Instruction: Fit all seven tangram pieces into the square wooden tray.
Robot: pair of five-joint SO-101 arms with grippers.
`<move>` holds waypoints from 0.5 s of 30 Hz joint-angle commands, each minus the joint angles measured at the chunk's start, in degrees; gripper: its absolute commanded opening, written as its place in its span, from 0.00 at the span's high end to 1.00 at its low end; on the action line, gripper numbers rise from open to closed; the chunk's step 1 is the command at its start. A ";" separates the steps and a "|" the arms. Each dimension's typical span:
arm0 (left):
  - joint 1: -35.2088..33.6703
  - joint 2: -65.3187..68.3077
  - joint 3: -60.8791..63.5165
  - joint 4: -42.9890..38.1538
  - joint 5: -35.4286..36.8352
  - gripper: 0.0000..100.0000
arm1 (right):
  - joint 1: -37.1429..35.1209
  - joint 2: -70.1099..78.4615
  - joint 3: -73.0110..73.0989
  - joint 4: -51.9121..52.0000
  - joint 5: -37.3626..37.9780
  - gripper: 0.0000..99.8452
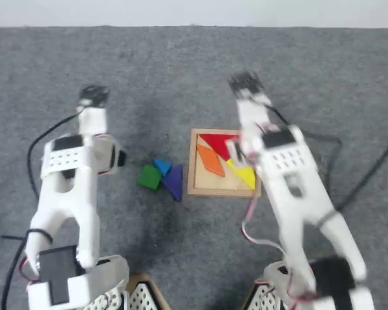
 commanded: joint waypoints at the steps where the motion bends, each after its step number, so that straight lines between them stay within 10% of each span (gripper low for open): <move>1: 10.73 -2.90 -7.52 7.56 -6.42 0.80 | 6.64 -10.59 12.48 -6.02 3.34 0.96; 15: 34.29 5.45 -9.98 -2.20 -6.51 0.76 | 19.03 -13.93 26.11 -12.53 6.42 0.99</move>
